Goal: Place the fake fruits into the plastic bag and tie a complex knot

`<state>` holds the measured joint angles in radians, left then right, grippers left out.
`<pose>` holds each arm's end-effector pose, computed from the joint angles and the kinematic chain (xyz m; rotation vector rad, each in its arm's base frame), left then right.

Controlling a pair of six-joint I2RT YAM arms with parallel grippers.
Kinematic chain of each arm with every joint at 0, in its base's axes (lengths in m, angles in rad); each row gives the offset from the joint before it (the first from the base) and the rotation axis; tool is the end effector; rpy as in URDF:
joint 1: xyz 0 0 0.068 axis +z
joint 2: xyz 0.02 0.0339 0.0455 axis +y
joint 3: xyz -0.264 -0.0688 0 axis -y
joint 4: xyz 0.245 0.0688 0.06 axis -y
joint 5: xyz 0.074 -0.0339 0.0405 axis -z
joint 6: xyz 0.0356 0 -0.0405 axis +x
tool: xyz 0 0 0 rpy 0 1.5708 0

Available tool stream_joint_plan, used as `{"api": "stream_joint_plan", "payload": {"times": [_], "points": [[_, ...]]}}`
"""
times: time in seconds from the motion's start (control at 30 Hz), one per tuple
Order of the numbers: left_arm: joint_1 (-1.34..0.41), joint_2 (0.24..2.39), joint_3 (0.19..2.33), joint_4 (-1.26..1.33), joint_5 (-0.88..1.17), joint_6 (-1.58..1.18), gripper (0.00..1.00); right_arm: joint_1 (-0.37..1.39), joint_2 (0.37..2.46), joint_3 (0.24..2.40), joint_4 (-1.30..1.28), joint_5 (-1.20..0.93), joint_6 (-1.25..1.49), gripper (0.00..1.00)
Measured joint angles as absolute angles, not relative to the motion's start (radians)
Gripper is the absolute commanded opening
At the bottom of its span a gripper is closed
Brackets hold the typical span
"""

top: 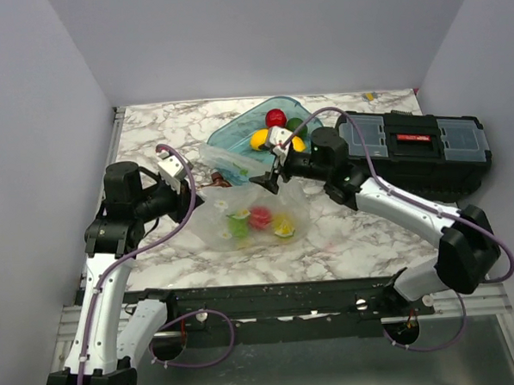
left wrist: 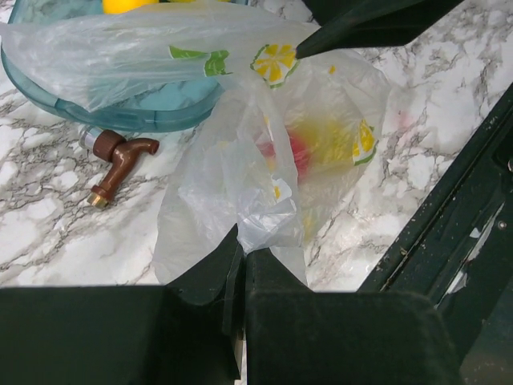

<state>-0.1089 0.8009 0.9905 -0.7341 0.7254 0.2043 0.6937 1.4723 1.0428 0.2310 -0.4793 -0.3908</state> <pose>0.1482 -0.0400 0.3560 0.7319 1.9023 -0.7020 0.2550 0.2334 0.3079 -1.2074 1.3230 0.6412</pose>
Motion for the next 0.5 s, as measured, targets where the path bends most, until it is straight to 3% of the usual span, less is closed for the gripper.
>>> {"api": "stream_joint_plan", "payload": {"times": [0.23,0.5], "points": [[-0.109,0.812,0.993,-0.715,0.726,0.168,0.0,0.717,1.365,1.078,0.264,-0.58,-0.228,0.95],[-0.109,0.814,0.993,-0.697,0.738,0.165,0.0,0.859,1.513,1.101,0.395,-0.687,-0.154,0.94]]}}
